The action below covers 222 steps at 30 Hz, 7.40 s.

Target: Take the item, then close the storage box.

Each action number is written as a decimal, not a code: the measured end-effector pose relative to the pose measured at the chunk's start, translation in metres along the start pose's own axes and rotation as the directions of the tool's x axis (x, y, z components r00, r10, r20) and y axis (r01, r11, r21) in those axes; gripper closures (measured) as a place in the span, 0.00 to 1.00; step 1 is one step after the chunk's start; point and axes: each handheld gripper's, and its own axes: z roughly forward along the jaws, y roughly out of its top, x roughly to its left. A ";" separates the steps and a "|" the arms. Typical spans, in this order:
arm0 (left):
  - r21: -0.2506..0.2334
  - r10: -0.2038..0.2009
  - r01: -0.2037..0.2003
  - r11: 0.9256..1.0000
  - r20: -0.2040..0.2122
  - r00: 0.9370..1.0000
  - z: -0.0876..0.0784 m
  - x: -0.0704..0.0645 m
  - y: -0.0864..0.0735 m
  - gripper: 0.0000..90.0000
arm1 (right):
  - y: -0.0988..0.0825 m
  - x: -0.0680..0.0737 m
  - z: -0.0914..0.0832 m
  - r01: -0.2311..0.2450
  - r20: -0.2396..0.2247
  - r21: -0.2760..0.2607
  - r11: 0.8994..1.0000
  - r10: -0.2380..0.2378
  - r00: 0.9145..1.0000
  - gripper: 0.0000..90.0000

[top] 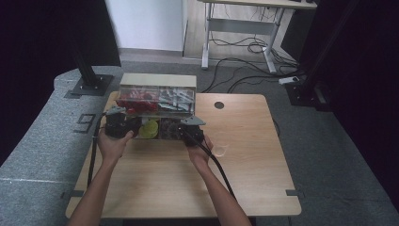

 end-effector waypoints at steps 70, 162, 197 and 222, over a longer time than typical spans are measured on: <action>0.007 0.000 0.000 1.000 -0.013 1.000 0.002 -0.001 0.000 1.00 | -0.009 -0.038 -0.086 -0.029 -0.028 -0.117 0.993 0.026 0.999 0.99; 0.017 0.001 -0.001 1.000 -0.018 1.000 0.005 -0.003 -0.001 1.00 | -0.036 -0.101 -0.122 -0.090 0.090 -0.134 0.987 0.102 0.991 0.74; 0.040 -0.011 0.011 0.999 -0.012 1.000 0.008 -0.005 -0.024 1.00 | -0.096 -0.116 -0.168 -0.123 0.090 -0.164 0.979 0.139 0.986 0.58; 0.088 -0.062 0.061 0.994 0.005 0.998 0.020 0.003 -0.058 1.00 | -0.112 -0.116 -0.175 -0.119 0.104 -0.137 0.983 0.134 0.986 0.59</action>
